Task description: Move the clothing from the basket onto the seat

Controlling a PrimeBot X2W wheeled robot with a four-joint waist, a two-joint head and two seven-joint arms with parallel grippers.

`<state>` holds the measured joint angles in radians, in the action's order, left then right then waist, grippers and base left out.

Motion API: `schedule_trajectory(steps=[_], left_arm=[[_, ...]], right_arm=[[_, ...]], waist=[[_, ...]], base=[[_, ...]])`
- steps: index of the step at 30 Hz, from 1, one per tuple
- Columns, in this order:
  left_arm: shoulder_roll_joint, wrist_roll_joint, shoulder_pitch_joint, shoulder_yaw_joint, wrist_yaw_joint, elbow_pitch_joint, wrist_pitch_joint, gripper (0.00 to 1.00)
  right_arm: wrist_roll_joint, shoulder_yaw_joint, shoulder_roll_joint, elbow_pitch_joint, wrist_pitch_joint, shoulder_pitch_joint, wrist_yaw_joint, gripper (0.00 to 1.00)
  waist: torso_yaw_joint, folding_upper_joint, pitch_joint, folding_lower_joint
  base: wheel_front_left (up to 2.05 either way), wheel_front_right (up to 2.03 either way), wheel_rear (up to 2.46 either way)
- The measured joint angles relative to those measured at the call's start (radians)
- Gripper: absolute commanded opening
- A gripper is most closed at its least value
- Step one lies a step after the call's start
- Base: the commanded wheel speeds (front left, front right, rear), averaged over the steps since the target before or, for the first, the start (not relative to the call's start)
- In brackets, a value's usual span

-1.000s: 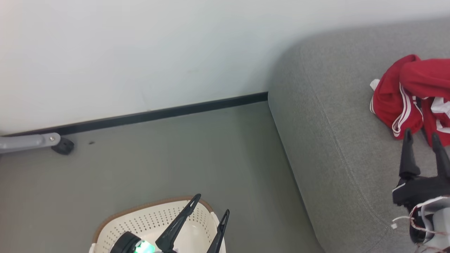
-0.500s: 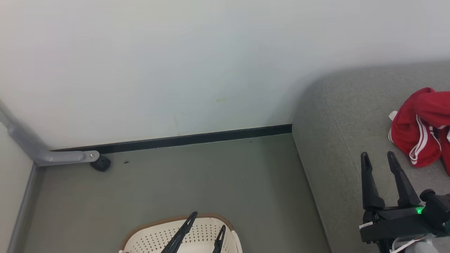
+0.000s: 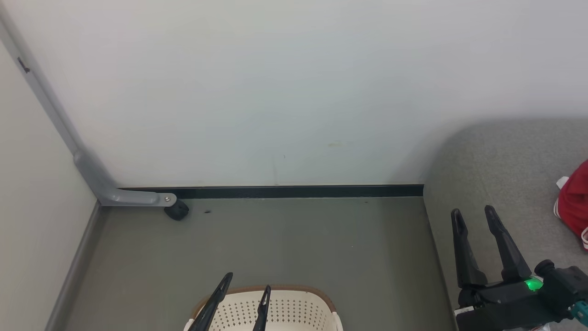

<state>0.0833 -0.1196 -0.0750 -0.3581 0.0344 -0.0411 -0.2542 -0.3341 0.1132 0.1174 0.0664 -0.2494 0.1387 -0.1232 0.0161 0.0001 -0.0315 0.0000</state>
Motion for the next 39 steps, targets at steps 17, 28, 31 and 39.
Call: schedule_trajectory(steps=[17,28,31,39], left_arm=[[-0.014,-0.016,-0.06,0.122,-0.089,0.053,0.0,1.0],[-0.021,-0.045,-0.062,0.163,-0.105,0.099,0.0,1.0],[-0.022,-0.05,-0.066,0.18,-0.112,0.109,0.0,1.0],[-0.023,-0.051,-0.077,0.185,-0.113,0.139,0.0,1.0]], right_arm=[[0.022,0.107,-0.008,0.022,0.0,-0.068,0.0,1.0],[0.028,0.07,-0.043,0.081,0.0,-0.177,0.037,1.0],[0.036,0.072,-0.053,0.101,0.0,-0.199,0.054,1.0],[0.071,0.078,-0.062,0.11,0.0,-0.205,0.071,1.0]], waist=[[-0.098,0.0,0.035,0.0],[-0.091,0.0,0.043,0.0],[-0.083,0.0,0.043,0.0],[-0.049,-0.0001,0.038,0.0]], base=[[0.0,0.0,0.0],[0.0,0.0,0.0],[0.0,0.0,0.0],[0.0,0.0,0.0]])
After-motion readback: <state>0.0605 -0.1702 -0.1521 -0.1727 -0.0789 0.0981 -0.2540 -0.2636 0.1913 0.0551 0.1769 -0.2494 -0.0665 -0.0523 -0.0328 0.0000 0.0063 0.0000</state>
